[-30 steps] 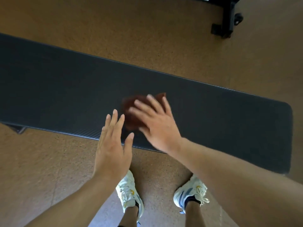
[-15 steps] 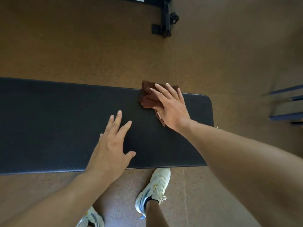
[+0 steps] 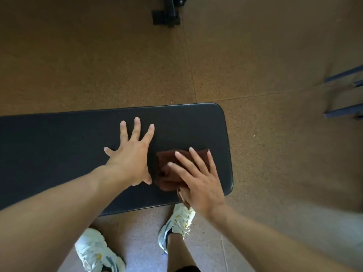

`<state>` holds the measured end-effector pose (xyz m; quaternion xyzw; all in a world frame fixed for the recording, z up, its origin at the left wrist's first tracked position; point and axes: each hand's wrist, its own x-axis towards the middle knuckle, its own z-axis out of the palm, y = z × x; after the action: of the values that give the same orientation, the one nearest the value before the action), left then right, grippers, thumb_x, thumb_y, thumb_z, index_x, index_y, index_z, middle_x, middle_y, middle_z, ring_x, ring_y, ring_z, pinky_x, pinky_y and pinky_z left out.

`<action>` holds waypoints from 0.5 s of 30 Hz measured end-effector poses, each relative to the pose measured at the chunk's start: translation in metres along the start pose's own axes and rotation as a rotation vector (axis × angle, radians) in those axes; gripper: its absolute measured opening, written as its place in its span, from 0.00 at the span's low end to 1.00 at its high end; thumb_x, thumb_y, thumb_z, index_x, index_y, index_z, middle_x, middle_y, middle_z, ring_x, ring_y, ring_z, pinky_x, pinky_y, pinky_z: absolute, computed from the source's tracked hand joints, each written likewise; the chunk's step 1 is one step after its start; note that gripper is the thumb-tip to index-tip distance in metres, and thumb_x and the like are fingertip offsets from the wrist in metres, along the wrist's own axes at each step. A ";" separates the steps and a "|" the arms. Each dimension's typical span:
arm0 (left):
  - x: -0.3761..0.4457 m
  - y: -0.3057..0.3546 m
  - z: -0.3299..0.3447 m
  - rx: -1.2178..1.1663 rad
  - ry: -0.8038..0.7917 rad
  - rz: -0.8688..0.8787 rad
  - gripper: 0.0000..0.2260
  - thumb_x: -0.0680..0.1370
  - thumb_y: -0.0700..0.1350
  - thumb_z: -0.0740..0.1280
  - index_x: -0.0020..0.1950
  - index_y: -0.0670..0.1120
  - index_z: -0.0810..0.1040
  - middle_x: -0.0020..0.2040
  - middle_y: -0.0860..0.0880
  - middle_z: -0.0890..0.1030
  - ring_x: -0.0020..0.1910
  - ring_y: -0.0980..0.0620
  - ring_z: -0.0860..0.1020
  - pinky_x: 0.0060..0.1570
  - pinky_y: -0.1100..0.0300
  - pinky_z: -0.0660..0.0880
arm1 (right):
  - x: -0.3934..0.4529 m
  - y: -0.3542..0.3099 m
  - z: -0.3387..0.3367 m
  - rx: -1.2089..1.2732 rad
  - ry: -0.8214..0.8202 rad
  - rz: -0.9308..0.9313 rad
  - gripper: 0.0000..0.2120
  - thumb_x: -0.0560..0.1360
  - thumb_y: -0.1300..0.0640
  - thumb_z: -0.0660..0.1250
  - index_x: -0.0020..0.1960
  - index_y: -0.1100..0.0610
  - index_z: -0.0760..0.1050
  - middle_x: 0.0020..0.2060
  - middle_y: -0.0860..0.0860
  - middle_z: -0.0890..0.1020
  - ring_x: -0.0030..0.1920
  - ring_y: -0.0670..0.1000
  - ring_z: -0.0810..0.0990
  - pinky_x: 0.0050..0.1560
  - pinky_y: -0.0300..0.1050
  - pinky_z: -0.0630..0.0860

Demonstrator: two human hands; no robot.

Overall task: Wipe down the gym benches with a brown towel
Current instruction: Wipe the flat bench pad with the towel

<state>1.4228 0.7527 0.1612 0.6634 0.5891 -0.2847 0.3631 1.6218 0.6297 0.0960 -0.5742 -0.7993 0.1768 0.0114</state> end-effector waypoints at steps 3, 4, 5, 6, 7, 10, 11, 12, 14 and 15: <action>0.004 0.022 0.000 -0.016 0.019 -0.074 0.67 0.62 0.60 0.83 0.82 0.51 0.36 0.81 0.44 0.30 0.79 0.36 0.31 0.71 0.27 0.62 | 0.075 0.032 -0.022 0.094 0.131 0.297 0.29 0.80 0.48 0.64 0.80 0.41 0.63 0.82 0.45 0.63 0.84 0.56 0.53 0.81 0.70 0.47; 0.007 0.032 -0.001 -0.040 0.041 -0.106 0.67 0.61 0.62 0.82 0.83 0.48 0.38 0.82 0.42 0.33 0.80 0.35 0.33 0.71 0.28 0.63 | 0.097 0.042 -0.029 0.102 0.139 0.364 0.29 0.81 0.47 0.64 0.80 0.41 0.63 0.82 0.45 0.62 0.84 0.56 0.53 0.81 0.69 0.46; 0.010 0.041 -0.003 -0.058 0.052 -0.143 0.68 0.59 0.64 0.82 0.83 0.45 0.39 0.82 0.40 0.34 0.80 0.34 0.34 0.72 0.30 0.63 | 0.114 0.051 -0.036 0.101 0.132 0.392 0.28 0.82 0.46 0.63 0.81 0.42 0.62 0.82 0.45 0.62 0.84 0.56 0.53 0.81 0.68 0.46; 0.014 0.051 -0.004 -0.067 0.051 -0.181 0.70 0.59 0.65 0.82 0.83 0.43 0.39 0.81 0.38 0.35 0.80 0.34 0.35 0.72 0.31 0.63 | 0.125 0.059 -0.040 0.099 0.124 0.394 0.28 0.83 0.45 0.63 0.81 0.42 0.62 0.82 0.45 0.62 0.84 0.56 0.53 0.81 0.68 0.47; 0.017 0.059 -0.004 -0.067 0.049 -0.215 0.71 0.58 0.66 0.82 0.82 0.41 0.39 0.81 0.36 0.35 0.80 0.33 0.35 0.72 0.32 0.64 | 0.128 0.065 -0.041 0.104 0.122 0.392 0.28 0.83 0.45 0.62 0.81 0.43 0.62 0.82 0.45 0.63 0.83 0.56 0.53 0.81 0.67 0.48; 0.019 0.067 0.005 -0.017 0.078 -0.247 0.71 0.58 0.66 0.81 0.82 0.38 0.38 0.81 0.34 0.36 0.80 0.32 0.37 0.69 0.33 0.68 | 0.105 0.072 -0.038 0.211 0.209 0.459 0.27 0.83 0.48 0.63 0.81 0.44 0.63 0.82 0.45 0.62 0.83 0.57 0.55 0.81 0.63 0.55; 0.019 0.065 0.009 0.008 0.094 -0.238 0.71 0.58 0.67 0.81 0.82 0.39 0.38 0.81 0.34 0.36 0.80 0.31 0.38 0.69 0.33 0.69 | 0.090 0.070 -0.036 0.295 0.255 0.525 0.27 0.83 0.48 0.63 0.81 0.44 0.63 0.83 0.45 0.61 0.83 0.57 0.56 0.81 0.61 0.58; 0.018 0.063 0.012 0.034 0.109 -0.227 0.71 0.58 0.68 0.80 0.82 0.39 0.39 0.81 0.34 0.37 0.80 0.31 0.39 0.68 0.34 0.71 | 0.071 0.066 -0.034 0.407 0.295 0.607 0.27 0.83 0.48 0.63 0.81 0.43 0.63 0.83 0.45 0.60 0.82 0.55 0.58 0.80 0.59 0.61; 0.018 0.061 0.015 0.082 0.129 -0.215 0.70 0.58 0.70 0.79 0.82 0.39 0.39 0.81 0.33 0.38 0.80 0.30 0.40 0.67 0.35 0.73 | 0.026 0.049 -0.028 0.623 0.333 0.770 0.26 0.83 0.46 0.65 0.80 0.40 0.62 0.80 0.42 0.63 0.79 0.50 0.65 0.74 0.58 0.70; 0.019 0.062 0.014 0.099 0.132 -0.209 0.70 0.58 0.70 0.78 0.82 0.38 0.40 0.81 0.33 0.39 0.80 0.30 0.41 0.67 0.35 0.73 | 0.003 0.036 -0.026 0.680 0.328 0.830 0.27 0.83 0.45 0.66 0.79 0.39 0.62 0.79 0.40 0.65 0.77 0.48 0.68 0.71 0.59 0.74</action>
<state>1.4872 0.7493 0.1468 0.6328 0.6629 -0.3053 0.2587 1.6597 0.6494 0.1086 -0.8244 -0.3921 0.3228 0.2497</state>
